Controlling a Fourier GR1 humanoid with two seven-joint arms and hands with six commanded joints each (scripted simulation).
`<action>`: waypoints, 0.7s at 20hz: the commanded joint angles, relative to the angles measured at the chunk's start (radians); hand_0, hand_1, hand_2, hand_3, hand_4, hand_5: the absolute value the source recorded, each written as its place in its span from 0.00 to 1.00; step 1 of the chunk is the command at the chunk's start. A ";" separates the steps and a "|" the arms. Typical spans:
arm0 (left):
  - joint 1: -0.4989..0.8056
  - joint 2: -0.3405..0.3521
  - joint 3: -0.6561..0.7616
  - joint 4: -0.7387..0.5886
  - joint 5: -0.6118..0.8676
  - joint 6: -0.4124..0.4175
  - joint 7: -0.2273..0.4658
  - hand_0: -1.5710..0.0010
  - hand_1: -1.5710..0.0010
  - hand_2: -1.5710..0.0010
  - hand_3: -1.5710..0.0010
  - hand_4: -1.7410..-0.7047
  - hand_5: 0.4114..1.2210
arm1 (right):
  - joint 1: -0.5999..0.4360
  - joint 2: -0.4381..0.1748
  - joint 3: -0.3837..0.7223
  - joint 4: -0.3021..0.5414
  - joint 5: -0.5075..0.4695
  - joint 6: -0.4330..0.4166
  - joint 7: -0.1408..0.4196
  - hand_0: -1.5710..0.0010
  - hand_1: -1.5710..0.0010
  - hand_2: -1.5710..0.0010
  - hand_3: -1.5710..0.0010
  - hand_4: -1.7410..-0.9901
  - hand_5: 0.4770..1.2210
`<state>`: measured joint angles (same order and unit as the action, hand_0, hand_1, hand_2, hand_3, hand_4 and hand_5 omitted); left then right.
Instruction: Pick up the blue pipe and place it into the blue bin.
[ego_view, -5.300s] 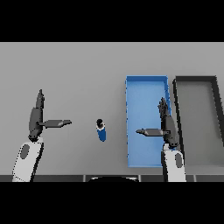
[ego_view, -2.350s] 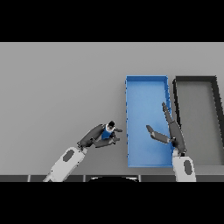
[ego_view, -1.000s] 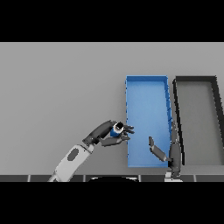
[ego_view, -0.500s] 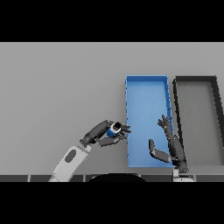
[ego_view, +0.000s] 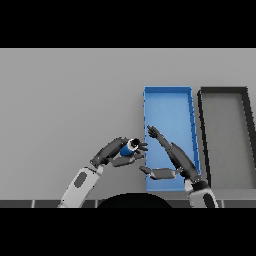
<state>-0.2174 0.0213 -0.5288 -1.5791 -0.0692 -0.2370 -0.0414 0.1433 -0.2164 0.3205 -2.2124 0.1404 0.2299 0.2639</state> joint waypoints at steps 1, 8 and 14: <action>0.006 -0.003 -0.004 -0.009 -0.003 -0.003 -0.001 0.00 0.00 0.00 0.00 0.26 1.00 | -0.026 0.010 0.011 -0.005 -0.030 0.018 0.028 1.00 1.00 1.00 1.00 0.68 0.06; 0.000 -0.018 0.027 -0.004 0.020 -0.058 0.008 0.00 0.00 0.00 0.00 0.26 1.00 | -0.251 0.056 0.060 0.110 -0.073 0.076 0.137 1.00 1.00 1.00 1.00 0.73 0.05; 0.002 -0.035 0.045 0.019 0.015 -0.105 -0.013 0.00 0.00 0.00 0.00 0.27 1.00 | -0.399 0.087 0.060 0.156 -0.134 0.106 0.200 0.98 0.93 0.92 0.97 0.69 0.05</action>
<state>-0.2152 -0.0138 -0.4840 -1.5594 -0.0559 -0.3437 -0.0537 -0.2565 -0.1292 0.3803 -2.0568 0.0073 0.3353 0.4655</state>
